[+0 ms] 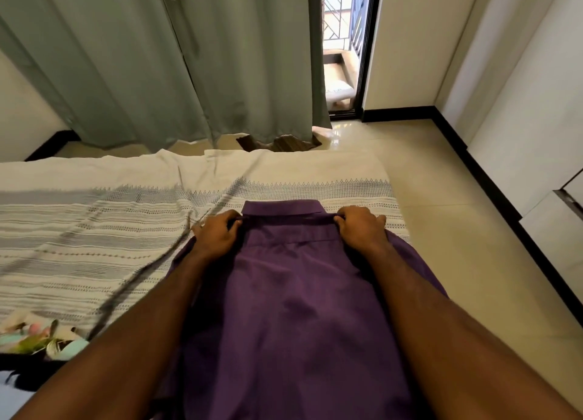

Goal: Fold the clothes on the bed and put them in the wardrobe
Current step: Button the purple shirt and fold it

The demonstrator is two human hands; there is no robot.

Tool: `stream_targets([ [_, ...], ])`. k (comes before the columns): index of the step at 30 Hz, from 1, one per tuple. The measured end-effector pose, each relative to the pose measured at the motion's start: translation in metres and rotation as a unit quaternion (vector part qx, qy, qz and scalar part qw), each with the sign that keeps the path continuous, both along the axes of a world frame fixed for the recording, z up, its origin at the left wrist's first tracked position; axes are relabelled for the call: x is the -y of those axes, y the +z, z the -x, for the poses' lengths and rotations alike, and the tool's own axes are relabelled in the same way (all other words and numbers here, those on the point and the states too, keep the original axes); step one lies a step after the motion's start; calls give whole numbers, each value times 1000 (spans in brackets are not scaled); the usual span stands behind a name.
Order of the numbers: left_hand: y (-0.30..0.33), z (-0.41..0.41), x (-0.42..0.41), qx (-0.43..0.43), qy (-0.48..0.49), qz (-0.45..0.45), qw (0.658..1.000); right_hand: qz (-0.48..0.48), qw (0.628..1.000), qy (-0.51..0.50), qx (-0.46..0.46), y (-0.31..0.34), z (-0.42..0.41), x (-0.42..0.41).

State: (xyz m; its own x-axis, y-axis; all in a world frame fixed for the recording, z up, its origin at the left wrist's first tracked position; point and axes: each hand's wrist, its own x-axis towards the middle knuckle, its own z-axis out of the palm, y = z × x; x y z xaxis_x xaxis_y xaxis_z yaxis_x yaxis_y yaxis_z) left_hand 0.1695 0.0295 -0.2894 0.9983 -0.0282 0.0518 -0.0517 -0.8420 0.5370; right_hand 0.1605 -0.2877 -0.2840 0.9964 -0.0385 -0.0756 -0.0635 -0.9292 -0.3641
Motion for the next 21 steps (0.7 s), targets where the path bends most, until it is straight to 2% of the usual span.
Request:
stream_targets([
  [3, 16, -21, -1, 14, -21, 146, 989, -64, 994, -10, 85, 9, -12, 9],
  [4, 18, -30, -1, 7, -11, 165, 986, -63, 992, -15, 106, 11, -17, 12],
  [6, 14, -43, 1, -16, 5, 118, 993, -30, 996, -17, 84, 14, -21, 15],
  [9, 3, -35, 12, -19, 37, -31, 999, 12, 998, -28, 51, 4, -13, 19],
  [12, 1, 1, 35, 133, 52, -95, 985, 4, 989, -90, 116, -9, 12, 40],
  [14, -10, 34, 60, 168, -11, -91, 982, -51, 980, -168, 99, -20, 36, 70],
  [16, -27, 63, 82, 83, -83, -110, 987, -90, 967, -233, 54, -34, 59, 98],
  [18, -45, 80, 96, 13, -112, -143, 983, -106, 962, -251, 29, -47, 83, 121],
  [21, -54, 81, 100, -1, -113, -172, 979, -187, 969, -163, 11, -50, 102, 138],
])
